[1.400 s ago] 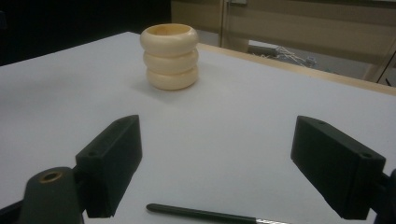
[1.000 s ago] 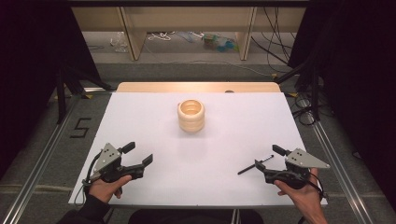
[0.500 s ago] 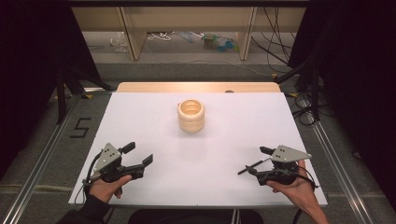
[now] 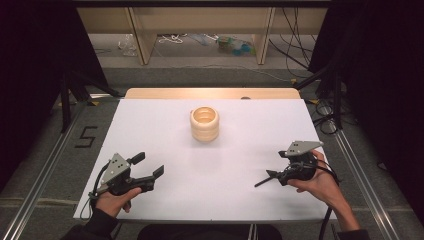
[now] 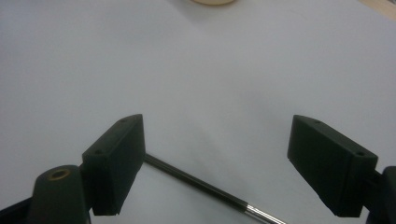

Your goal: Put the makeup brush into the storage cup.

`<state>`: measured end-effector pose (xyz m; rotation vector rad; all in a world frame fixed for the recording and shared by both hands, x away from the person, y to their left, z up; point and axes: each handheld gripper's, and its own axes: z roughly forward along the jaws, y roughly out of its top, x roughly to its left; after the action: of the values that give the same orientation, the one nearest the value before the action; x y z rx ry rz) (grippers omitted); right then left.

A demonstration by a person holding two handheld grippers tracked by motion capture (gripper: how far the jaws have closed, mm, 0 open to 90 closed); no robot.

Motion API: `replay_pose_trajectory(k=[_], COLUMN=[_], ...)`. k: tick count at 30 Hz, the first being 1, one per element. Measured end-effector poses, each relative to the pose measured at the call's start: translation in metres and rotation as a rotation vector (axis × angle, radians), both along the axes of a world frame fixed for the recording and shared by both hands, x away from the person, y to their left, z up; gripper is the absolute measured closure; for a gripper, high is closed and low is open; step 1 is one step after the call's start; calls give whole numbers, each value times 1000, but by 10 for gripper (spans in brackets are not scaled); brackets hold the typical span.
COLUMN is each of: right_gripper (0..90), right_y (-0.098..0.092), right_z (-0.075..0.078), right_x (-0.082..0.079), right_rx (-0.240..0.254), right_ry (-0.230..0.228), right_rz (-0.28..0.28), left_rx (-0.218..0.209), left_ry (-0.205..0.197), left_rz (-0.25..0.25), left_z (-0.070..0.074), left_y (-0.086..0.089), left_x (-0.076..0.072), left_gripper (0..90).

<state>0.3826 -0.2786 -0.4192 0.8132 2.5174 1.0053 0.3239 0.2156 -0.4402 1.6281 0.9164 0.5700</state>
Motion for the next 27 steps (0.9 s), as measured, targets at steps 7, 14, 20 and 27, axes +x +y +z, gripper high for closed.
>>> replay_pose_trajectory(k=[7,14,20,27], right_gripper=[207,226,254,278], right_y=[1,3,6,11], right_z=[3,0,-3,-5], right_x=[13,22,30,36], right_rx=[-111,-162,-244,-289], right_ry=[55,106,167,178], right_rz=[43,49,98,104], left_rx=[0,1,0,4], left_ry=[3,2,2,2], left_rz=[-1,-5,-3,-4], left_z=[0,0,0,0], left_y=[0,-1,-1,-1], left_x=[0,1,1,1], left_gripper=[171,171,171,171])
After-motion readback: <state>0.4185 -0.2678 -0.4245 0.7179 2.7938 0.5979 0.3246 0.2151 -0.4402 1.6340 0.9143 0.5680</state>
